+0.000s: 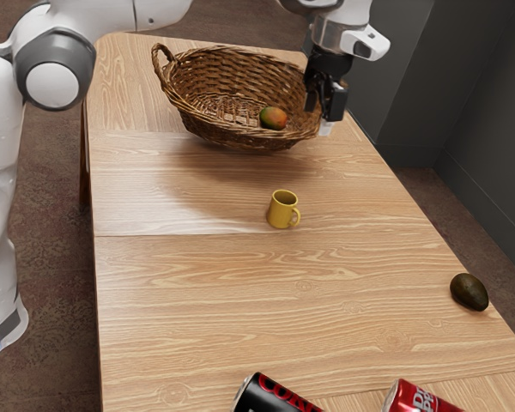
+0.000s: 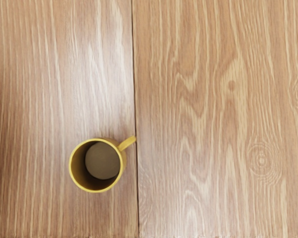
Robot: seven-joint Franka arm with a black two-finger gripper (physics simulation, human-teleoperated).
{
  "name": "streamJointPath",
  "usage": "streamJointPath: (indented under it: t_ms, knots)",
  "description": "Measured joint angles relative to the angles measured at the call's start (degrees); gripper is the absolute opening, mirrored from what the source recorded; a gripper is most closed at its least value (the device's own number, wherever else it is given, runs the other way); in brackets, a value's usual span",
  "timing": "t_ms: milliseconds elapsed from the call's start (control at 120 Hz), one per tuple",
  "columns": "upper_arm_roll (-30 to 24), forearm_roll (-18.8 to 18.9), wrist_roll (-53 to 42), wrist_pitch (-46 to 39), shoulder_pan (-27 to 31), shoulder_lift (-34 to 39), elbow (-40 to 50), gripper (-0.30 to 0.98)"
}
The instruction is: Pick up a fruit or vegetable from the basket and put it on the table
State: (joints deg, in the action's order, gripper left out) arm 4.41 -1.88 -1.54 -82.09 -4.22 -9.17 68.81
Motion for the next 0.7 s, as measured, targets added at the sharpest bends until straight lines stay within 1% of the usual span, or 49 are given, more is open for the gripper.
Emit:
streamJointPath:
  t_ms: [267,333,392,517,583,642,700]
  knots:
    - [0.1,-0.3,-1.3,2.4,-0.1,-0.2,-0.6,0.69]
    - [1.0,-0.5,-1.5,3.9,-0.2,2.9,-4.7,0.69]
    - [1.9,-0.7,-1.8,5.3,0.5,4.1,-6.7,0.69]
    - [2.1,-0.9,-2.2,6.8,0.8,4.1,-8.2,0.69]
    - [2.5,-0.7,-3.7,6.3,0.3,2.6,-8.2,0.69]
    - [5.7,-0.3,-8.2,3.8,-0.7,0.1,-8.1,0.68]
    - [9.4,0.0,-13.1,1.3,1.2,-1.9,-8.0,0.68]
